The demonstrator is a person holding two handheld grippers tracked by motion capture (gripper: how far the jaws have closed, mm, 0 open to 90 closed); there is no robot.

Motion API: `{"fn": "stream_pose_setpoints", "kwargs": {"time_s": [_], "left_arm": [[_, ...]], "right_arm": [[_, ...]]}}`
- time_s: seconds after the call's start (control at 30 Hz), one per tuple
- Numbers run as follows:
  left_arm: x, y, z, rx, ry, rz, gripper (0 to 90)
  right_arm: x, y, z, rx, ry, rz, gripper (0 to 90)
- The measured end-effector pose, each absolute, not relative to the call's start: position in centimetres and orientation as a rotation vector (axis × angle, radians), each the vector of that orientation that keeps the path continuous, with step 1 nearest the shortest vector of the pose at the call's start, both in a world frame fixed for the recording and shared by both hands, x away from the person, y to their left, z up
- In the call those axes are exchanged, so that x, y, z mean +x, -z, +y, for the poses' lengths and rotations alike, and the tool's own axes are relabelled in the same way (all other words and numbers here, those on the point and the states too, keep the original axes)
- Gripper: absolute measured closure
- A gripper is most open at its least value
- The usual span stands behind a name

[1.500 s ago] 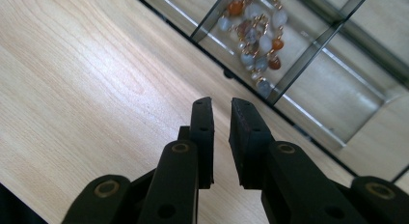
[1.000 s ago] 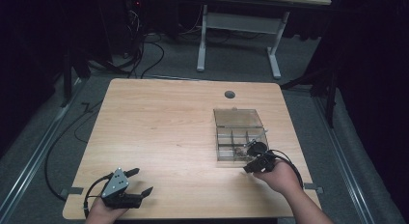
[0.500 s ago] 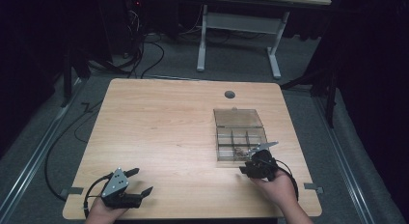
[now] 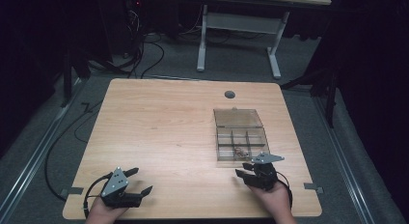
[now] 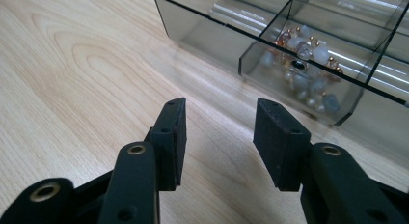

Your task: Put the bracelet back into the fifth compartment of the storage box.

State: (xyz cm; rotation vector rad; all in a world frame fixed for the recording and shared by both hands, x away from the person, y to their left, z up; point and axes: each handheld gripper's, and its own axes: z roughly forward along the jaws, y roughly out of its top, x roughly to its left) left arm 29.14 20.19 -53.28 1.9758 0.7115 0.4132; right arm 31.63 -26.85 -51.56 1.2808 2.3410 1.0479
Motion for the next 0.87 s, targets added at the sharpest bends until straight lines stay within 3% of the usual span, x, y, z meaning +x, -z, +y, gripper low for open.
{"fn": "stream_pose_setpoints", "kwargs": {"time_s": [0.4,0.87], "left_arm": [[29.2,53.3,20.0,1.995,-0.413,0.704,17.9],[29.2,53.3,20.0,1.995,-0.412,0.702,17.9]], "right_arm": [[29.9,52.3,-28.7,1.283,-1.337,2.105,51.4],[30.0,52.6,-27.6,1.236,-1.248,2.155,51.1]]}}
